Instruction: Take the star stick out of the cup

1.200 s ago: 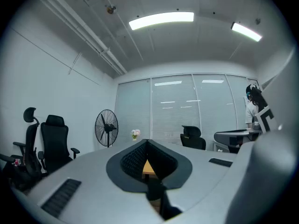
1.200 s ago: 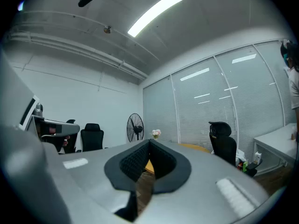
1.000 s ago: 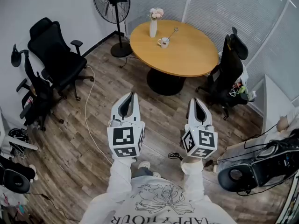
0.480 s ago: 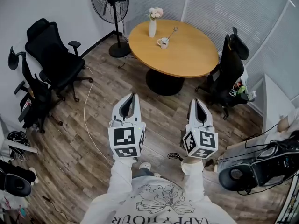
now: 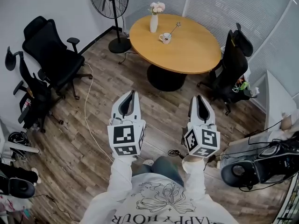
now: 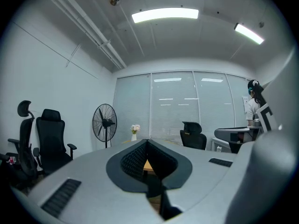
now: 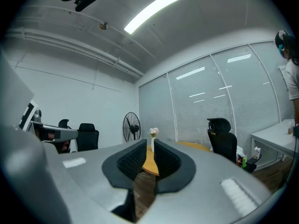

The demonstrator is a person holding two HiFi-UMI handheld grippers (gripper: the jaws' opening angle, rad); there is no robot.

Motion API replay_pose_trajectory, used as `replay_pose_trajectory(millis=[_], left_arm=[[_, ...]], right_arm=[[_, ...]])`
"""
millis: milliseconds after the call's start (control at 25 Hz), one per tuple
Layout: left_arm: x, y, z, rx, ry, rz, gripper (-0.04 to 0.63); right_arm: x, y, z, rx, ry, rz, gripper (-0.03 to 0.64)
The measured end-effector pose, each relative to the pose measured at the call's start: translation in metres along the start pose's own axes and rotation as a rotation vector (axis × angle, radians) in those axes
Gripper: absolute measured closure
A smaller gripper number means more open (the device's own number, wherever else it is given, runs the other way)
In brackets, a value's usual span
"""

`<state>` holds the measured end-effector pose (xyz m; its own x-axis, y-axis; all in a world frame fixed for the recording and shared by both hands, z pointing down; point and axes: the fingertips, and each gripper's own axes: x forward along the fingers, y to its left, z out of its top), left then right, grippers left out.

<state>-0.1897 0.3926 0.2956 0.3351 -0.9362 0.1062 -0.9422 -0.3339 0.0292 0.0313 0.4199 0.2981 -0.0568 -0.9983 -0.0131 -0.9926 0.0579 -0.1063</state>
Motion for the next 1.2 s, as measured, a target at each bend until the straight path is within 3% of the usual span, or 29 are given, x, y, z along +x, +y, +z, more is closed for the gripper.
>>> replay_pose_trajectory(millis=[600,1200], left_arm=[[0.052,0.006,-0.009,-0.011,0.013,-0.014,0.589],[0.202,0.009,0.023,0.011,0.002,0.062,0.589]], right_arm=[[0.051,-0.011,-0.007,0.003,0.010,0.015,0.548],[0.214,-0.063,0.009,0.030,-0.003,0.118,0.543]])
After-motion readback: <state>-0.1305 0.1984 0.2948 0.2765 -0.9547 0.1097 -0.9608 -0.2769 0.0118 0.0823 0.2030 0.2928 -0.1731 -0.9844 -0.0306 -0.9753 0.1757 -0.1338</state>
